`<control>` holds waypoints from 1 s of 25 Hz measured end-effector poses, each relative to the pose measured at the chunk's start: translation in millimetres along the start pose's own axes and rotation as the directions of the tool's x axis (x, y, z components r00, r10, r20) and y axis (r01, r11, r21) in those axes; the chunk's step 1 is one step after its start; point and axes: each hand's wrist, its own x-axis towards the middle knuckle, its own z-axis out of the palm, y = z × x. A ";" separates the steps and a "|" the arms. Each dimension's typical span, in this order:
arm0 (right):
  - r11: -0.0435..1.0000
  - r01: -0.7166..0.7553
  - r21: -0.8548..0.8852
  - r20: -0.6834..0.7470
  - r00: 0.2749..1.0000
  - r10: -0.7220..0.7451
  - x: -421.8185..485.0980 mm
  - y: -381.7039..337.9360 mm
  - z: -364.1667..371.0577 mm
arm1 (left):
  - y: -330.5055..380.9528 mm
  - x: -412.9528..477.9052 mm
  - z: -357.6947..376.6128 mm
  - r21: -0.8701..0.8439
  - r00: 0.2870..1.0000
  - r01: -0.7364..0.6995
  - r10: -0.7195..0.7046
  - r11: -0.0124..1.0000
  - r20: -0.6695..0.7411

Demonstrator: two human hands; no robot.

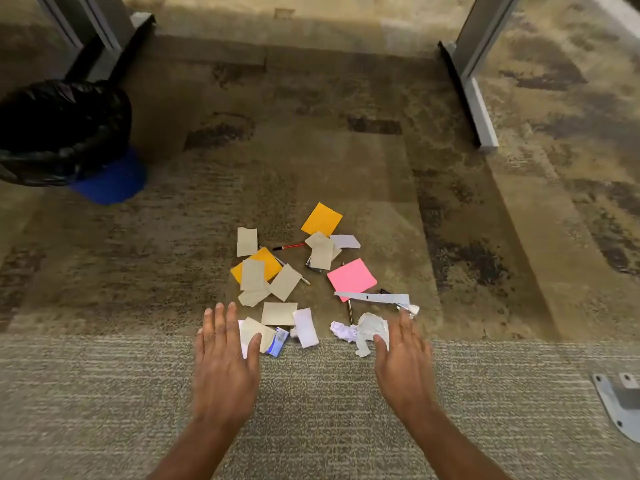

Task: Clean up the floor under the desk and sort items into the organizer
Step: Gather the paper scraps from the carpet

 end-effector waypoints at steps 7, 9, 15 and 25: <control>0.997 -0.057 -0.049 0.152 0.986 0.064 28.5 5.5 48.5 | -18.9 13.6 40.0 -0.003 0.971 0.166 -0.163 0.986 0.174; 0.996 -0.046 -0.075 0.138 0.989 0.056 32.5 7.6 51.7 | -24.1 17.0 45.3 -0.013 0.954 0.220 -0.212 0.975 0.212; 0.999 -0.033 -0.040 0.002 0.999 0.033 48.8 8.2 54.7 | -30.8 32.0 54.0 -0.167 0.902 0.421 -0.391 0.892 0.183; 0.477 -0.255 0.841 0.086 0.933 0.348 22.6 -18.8 43.7 | -19.2 44.9 60.5 -0.386 0.820 0.567 -0.540 0.727 0.188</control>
